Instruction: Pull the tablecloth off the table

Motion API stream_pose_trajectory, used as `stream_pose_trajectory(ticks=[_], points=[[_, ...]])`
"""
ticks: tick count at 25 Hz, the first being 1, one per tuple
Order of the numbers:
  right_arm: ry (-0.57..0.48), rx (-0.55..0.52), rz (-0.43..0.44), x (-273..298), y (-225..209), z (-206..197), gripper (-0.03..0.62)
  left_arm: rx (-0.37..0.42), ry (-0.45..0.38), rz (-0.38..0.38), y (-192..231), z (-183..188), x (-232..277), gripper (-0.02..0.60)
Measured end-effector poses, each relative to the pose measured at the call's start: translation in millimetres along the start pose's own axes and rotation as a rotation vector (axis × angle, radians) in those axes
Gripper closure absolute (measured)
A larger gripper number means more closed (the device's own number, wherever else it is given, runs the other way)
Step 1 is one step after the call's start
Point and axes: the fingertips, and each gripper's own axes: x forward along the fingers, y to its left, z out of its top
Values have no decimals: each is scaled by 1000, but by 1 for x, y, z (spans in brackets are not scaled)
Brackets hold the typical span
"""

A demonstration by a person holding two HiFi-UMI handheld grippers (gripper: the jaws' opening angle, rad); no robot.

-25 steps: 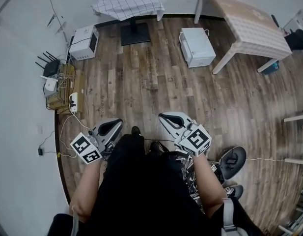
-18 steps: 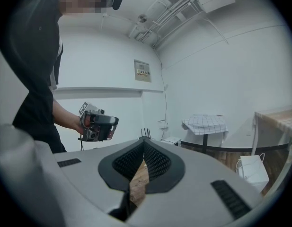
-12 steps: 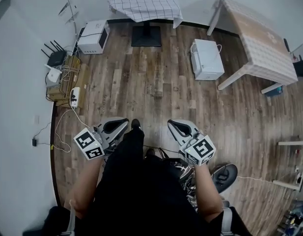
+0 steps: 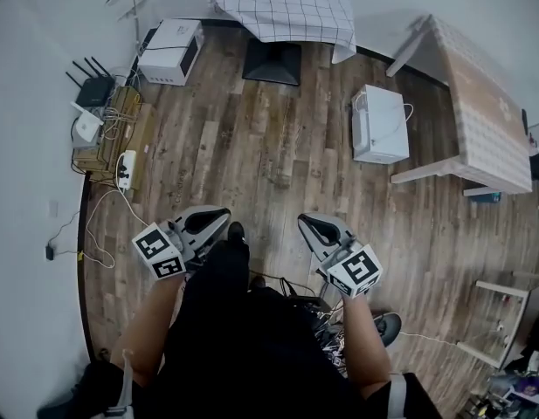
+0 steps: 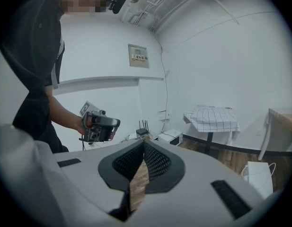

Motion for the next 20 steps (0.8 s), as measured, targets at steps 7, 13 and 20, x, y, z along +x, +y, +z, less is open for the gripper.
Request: stream_pose_trajectory(ticks=[7,13,20], points=[[19,-23,-104,62,-94,50,574,-10,-10,-25,91,69,33,571],[-4,-44,-188,83,-134,94,574,10,2,-93,134,110,52,571],[-75,-47,-260,60,-136,103,574,65,8,-201,126,127,104,571]])
